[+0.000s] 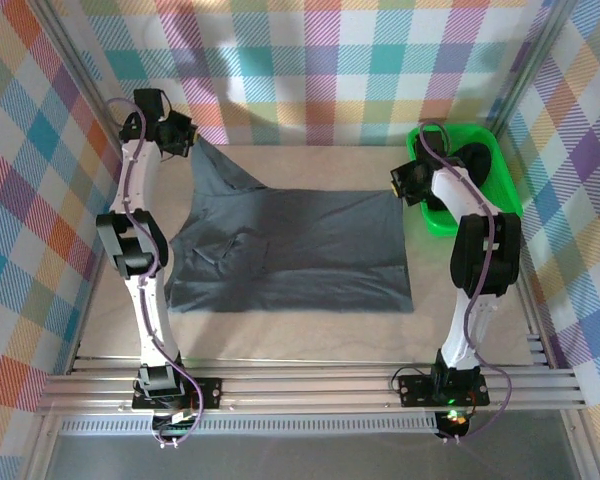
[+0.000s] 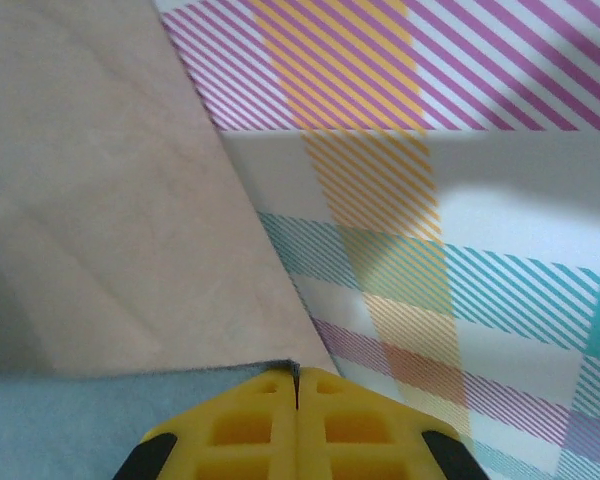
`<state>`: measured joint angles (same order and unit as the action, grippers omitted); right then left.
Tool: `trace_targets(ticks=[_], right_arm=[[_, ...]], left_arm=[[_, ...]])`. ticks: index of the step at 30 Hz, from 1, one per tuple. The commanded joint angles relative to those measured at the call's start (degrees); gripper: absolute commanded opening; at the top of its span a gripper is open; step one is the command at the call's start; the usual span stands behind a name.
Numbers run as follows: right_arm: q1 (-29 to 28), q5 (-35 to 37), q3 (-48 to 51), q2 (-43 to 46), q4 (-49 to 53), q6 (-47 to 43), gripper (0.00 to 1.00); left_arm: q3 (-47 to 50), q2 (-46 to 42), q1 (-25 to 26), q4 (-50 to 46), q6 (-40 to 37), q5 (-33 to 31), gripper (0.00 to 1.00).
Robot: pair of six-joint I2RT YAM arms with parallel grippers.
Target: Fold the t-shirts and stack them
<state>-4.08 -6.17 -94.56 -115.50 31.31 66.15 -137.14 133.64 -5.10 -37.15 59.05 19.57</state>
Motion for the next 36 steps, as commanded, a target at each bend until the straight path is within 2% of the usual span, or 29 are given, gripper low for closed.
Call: trace_targets(ticks=[1,7,12,15,20,23,24,25,26,29,31,32,34,36], right_arm=[[0.3,-4.4,-2.6,-1.2,-0.2,-2.1,0.0],[0.4,-5.2,0.9,0.2,-0.5,-2.5,0.0],[0.6,-6.0,0.7,0.3,0.2,-3.8,0.0],[0.8,-7.3,0.0,-1.0,0.7,-4.5,0.0],[1.2,-7.4,-1.9,-3.6,1.8,-5.3,0.0],[1.3,-6.6,-3.4,-5.3,2.7,-5.8,0.0],[1.3,-6.5,-3.8,-5.8,2.8,-6.0,0.0],[1.4,-6.7,-4.3,-6.2,3.0,-6.0,0.0],[1.4,-7.0,-4.9,-6.7,3.2,-6.0,0.0],[1.4,-7.8,-6.1,-7.3,3.6,-6.2,0.0],[1.4,-8.3,-6.2,-7.1,3.4,-6.1,0.0],[1.4,-8.6,-6.3,-7.1,3.2,-6.1,0.0],[1.4,-9.3,-6.6,-7.4,3.2,-6.0,0.0],[1.4,-9.7,-7.0,-7.6,3.0,-5.7,0.0]], left_arm=[[-3.0,0.8,0.9,-1.2,-2.6,4.2,0.0],[6.8,-4.3,1.1,-1.6,-5.3,4.0,0.0],[10.8,-6.8,1.4,-7.7,-9.8,2.0,0.0],[14.7,-6.7,0.9,-6.4,-9.8,2.0,0.0],[8.5,0.7,0.9,-6.5,-9.8,0.6,0.0],[3.9,5.4,0.7,-3.3,-9.4,0.8,0.0],[3.5,6.6,0.6,-1.5,-8.9,1.5,0.08],[2.7,7.6,0.5,-0.9,-8.3,1.7,0.25],[1.5,7.9,0.5,-1.6,-8.2,1.4,0.36],[0.8,4.6,1.3,-8.6,-11.0,-3.6,0.58],[4.5,-1.1,2.2,-16.4,-12.0,-10.3,0.59],[9.9,-5.5,2.4,-18.9,-11.2,-12.7,0.58],[26.7,-16.5,3.3,-16.6,-8.3,-14.0,0.57],[43.6,-25.8,3.9,-9.5,-4.2,-10.7,0.56]])
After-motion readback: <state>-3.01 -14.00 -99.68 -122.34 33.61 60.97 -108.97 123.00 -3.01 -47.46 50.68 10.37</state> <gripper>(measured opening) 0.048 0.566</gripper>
